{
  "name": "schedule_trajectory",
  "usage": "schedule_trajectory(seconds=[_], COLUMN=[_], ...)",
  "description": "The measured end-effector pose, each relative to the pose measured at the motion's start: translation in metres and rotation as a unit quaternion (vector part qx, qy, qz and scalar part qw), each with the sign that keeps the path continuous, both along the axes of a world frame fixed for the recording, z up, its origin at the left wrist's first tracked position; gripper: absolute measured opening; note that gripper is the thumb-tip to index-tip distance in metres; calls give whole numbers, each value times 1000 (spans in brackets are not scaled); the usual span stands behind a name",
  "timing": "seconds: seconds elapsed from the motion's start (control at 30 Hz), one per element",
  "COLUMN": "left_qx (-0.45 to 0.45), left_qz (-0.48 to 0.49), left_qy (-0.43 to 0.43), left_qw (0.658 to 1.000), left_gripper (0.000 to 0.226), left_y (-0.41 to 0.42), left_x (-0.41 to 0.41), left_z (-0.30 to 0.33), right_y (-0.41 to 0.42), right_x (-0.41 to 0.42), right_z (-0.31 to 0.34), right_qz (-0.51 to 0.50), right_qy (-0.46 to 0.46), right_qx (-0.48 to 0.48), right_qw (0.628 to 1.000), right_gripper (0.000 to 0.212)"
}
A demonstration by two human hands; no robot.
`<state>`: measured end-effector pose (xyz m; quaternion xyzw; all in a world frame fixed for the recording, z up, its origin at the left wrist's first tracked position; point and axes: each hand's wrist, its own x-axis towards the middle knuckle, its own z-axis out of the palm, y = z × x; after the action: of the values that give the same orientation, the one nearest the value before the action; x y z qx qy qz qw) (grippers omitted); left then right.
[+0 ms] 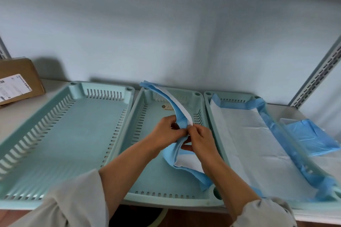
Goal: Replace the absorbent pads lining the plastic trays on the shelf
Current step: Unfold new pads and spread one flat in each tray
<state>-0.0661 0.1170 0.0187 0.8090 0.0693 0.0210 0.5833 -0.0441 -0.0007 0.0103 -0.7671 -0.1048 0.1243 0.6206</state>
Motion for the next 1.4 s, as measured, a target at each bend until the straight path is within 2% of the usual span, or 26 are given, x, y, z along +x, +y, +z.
schedule_trajectory(seconds=[0.13, 0.33, 0.43, 0.6, 0.67, 0.77, 0.97, 1.03, 1.1, 1.17, 1.23, 1.27, 1.3, 1.37, 1.4], left_qx=[73, 0, -8, 125, 129, 136, 189, 187, 118, 43, 37, 56, 77, 132, 193], left_qz=[-37, -32, -10, -64, -78, -31, 115, 156, 187, 204, 209, 206, 196, 158, 142], left_qy=[3, 1, -1, 27, 38, 38, -70, -61, -55, -54, -47, -31, -4, 76, 105], left_qw=[997, 999, 1000, 990, 988, 989, 973, 968, 974, 977, 976, 977, 978, 976, 965], left_gripper=[35, 22, 28, 26, 27, 17, 33, 32, 23, 19, 17, 19, 31, 68, 81], left_y=[-14, -8, -3, 4, 6, 12, 36, 48, 59, 65, 70, 72, 74, 75, 73], left_x=[-5, -4, -4, -2, -3, 0, 2, 5, 7, 6, 6, 7, 8, 9, 9], left_z=[-15, -6, -3, -5, -8, -11, 7, 5, 3, 3, 1, -3, -8, -20, -26], right_y=[1, -4, -4, -1, 0, 0, -21, -30, -39, -49, -61, -67, -70, -69, -67], right_x=[6, 11, 11, 7, 6, 6, 30, 45, 57, 67, 74, 77, 76, 73, 73], right_z=[-6, 0, 0, -1, -2, -1, 11, 14, 19, 23, 21, 17, 14, 9, 5], right_qz=[-75, -73, -66, 4, 13, -14, -94, -123, -149, -179, -198, -195, -186, -159, -145], right_qy=[27, 133, 121, 133, 121, 88, 2, 37, 102, 148, 138, 118, 101, 89, 83], right_qx=[2, 169, 147, 100, 74, 37, -62, -53, -31, 6, -33, -87, -145, -211, -225], right_qw=[997, 974, 979, 986, 990, 995, 994, 990, 983, 973, 970, 970, 967, 960, 960], right_gripper=[24, 16, 16, 25, 26, 19, 11, 11, 9, 16, 22, 22, 19, 11, 27])
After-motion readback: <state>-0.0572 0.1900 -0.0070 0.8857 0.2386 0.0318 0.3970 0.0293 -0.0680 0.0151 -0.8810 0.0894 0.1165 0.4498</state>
